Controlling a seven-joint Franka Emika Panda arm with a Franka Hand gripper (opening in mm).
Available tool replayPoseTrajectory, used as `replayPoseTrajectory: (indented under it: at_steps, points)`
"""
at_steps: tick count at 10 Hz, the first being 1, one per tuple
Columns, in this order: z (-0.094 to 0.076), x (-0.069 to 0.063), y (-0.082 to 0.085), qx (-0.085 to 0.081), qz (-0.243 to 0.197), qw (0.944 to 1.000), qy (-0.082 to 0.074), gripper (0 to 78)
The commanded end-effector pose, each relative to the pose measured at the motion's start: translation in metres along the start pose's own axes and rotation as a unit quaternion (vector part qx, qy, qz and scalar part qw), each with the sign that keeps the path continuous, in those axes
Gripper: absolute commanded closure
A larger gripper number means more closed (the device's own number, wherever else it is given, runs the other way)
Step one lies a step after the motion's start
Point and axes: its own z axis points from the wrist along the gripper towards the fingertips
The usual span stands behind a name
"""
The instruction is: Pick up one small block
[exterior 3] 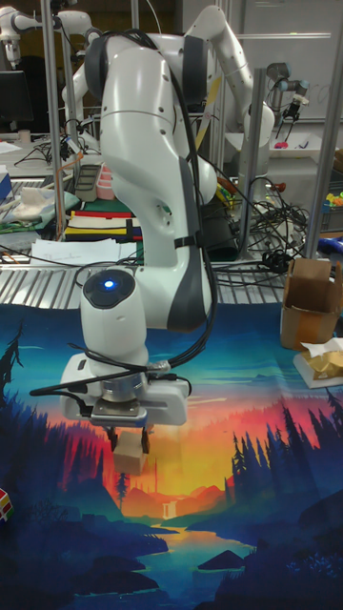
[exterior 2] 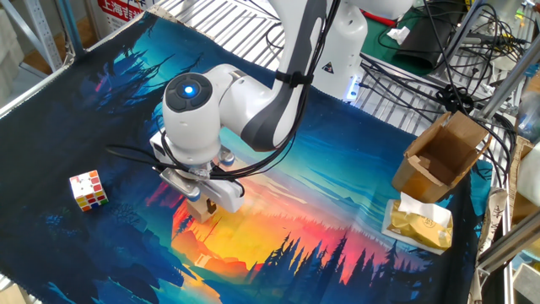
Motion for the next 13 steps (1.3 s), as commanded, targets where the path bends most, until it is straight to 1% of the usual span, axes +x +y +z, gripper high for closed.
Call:
replayPoseTrajectory:
  at_steps: [1,3,4,5,7,8,10,12,13]
  points:
    - [-0.033,0.005,0.000,-0.018,0.051,0.9986,0.000,76.4]
    - [-0.042,0.006,0.006,-0.021,0.055,0.9983,0.000,76.4]
    - [-0.044,0.006,0.007,-0.023,0.055,0.9982,-0.002,76.4]
    - [-0.049,0.007,0.009,-0.027,0.055,0.9981,-0.002,76.4]
    - [-0.061,0.008,0.015,-0.028,0.056,0.9980,-0.002,76.4]
    - [-0.073,0.010,0.021,-0.030,0.061,0.9977,0.000,76.4]
    - [-0.091,0.012,0.031,-0.031,0.070,0.9971,0.002,76.4]
    - [-0.108,0.014,0.043,-0.029,0.082,0.9961,0.011,76.4]
    - [-0.113,0.015,0.048,-0.028,0.087,0.9957,0.014,76.4]
